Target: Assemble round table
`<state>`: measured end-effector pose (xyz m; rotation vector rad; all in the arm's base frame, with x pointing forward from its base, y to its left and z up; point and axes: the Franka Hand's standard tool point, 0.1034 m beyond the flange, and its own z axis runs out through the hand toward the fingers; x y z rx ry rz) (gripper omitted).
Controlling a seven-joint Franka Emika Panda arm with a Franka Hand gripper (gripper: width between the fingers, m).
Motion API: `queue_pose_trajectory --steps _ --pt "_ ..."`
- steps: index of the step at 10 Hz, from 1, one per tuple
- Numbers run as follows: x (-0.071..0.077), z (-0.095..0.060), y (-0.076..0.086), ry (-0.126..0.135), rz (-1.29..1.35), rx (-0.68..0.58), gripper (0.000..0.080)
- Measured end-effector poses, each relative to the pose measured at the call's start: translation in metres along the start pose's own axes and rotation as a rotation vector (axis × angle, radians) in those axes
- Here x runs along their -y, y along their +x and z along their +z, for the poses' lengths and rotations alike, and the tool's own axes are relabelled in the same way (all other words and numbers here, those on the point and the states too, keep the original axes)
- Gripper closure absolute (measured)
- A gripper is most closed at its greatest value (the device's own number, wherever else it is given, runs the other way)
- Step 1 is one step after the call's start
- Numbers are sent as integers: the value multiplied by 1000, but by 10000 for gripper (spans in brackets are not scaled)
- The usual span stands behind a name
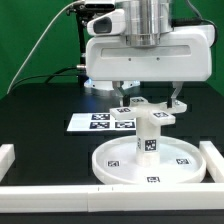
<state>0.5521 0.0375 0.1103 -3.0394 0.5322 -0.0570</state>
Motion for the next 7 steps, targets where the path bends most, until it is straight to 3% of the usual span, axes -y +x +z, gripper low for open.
queue_pose_trajectory --steps 3,7 --pt "2 2 10 -1 0 -20 150" --pt "5 2 7 0 -13 -31 150"
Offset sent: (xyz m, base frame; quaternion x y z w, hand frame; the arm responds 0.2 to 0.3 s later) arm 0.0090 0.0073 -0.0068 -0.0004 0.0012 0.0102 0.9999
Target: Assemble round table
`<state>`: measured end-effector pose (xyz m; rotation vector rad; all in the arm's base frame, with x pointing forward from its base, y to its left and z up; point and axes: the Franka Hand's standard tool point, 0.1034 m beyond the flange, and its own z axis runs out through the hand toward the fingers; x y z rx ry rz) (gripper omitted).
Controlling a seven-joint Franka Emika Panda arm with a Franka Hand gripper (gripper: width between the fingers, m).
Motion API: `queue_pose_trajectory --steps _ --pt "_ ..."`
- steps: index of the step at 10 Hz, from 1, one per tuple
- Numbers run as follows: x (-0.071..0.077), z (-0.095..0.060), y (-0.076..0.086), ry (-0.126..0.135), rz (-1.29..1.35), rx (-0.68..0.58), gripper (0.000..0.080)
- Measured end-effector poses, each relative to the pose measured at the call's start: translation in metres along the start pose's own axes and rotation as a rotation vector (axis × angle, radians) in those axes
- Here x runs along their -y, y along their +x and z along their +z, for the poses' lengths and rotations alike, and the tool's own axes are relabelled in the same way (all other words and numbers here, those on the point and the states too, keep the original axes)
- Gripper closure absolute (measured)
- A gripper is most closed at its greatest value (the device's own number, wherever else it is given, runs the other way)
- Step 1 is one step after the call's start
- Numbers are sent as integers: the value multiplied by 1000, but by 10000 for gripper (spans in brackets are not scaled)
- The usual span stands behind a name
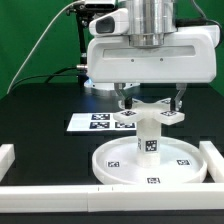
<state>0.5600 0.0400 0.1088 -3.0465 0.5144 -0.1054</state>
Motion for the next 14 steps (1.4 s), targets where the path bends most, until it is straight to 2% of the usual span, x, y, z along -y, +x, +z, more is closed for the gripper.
queue_pose_trajectory --steps 4,9,14 --pt "4 3 -20 -1 -14 20 150" --pt "1 1 -8 2 -5 -11 150" --pt "-4 5 -8 -2 -2 -13 150"
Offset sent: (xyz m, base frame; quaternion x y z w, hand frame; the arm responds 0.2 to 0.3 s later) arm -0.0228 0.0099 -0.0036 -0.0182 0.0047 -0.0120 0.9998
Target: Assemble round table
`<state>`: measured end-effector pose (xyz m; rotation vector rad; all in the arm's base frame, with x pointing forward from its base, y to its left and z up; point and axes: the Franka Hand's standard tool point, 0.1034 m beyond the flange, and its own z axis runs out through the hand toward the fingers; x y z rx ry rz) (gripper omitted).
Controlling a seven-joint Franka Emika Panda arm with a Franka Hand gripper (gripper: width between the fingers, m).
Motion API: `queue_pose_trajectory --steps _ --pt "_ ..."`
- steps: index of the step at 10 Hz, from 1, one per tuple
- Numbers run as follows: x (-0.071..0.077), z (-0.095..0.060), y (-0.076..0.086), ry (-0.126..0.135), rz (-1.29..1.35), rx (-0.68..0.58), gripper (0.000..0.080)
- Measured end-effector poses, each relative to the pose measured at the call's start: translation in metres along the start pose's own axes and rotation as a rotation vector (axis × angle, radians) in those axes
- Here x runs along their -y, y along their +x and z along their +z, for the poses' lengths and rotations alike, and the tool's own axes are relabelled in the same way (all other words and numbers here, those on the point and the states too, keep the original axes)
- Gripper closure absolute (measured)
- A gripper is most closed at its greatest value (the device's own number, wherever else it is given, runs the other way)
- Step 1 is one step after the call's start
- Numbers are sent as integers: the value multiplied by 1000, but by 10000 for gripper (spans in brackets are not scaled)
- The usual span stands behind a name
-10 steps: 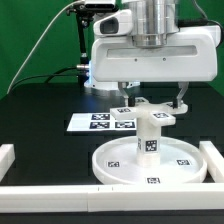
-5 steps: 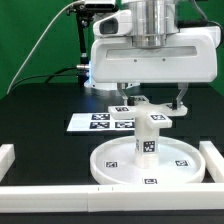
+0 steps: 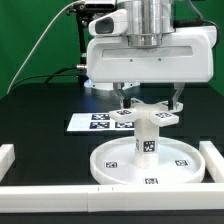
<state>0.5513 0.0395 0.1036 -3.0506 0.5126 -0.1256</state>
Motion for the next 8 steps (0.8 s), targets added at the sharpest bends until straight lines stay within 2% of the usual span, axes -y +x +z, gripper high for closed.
queue_pose_trajectory --steps 4,5,6,8 --pt "0 5 -4 -5 -4 5 150" --pt "0 5 -4 -5 -4 5 273" --pt "-1 5 -3 -6 -3 4 359" --pt "-1 5 -3 -6 12 4 358"
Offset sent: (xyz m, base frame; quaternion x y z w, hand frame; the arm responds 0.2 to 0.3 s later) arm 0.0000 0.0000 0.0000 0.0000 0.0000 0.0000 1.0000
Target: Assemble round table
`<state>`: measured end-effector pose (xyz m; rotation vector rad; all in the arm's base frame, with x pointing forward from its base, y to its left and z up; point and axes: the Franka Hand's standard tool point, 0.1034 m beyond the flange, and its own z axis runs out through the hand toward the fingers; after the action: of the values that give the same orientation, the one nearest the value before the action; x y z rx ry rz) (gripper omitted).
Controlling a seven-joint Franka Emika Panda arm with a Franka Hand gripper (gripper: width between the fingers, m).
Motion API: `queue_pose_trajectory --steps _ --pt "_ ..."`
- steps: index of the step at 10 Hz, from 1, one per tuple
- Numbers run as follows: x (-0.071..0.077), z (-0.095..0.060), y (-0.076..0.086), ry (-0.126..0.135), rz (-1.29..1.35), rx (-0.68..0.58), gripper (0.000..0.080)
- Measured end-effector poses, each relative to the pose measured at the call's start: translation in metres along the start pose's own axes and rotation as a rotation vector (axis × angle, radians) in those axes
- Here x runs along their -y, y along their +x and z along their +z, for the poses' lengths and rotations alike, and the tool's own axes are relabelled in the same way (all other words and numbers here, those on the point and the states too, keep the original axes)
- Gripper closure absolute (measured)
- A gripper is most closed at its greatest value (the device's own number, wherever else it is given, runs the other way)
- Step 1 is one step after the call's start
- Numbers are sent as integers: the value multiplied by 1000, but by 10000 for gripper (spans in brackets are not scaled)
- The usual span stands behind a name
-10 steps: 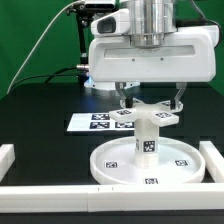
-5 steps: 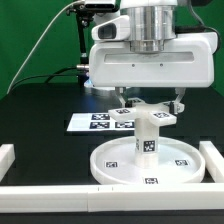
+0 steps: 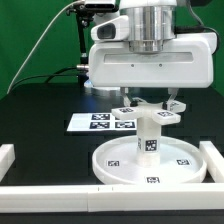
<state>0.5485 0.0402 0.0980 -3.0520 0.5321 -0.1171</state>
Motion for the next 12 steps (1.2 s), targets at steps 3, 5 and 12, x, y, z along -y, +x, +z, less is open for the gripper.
queue_pose_trajectory --steps 3,5,12 --pt "2 1 6 2 177 -8 358" --pt "4 1 15 17 353 -19 357" --pt "3 1 13 62 1205 6 357"
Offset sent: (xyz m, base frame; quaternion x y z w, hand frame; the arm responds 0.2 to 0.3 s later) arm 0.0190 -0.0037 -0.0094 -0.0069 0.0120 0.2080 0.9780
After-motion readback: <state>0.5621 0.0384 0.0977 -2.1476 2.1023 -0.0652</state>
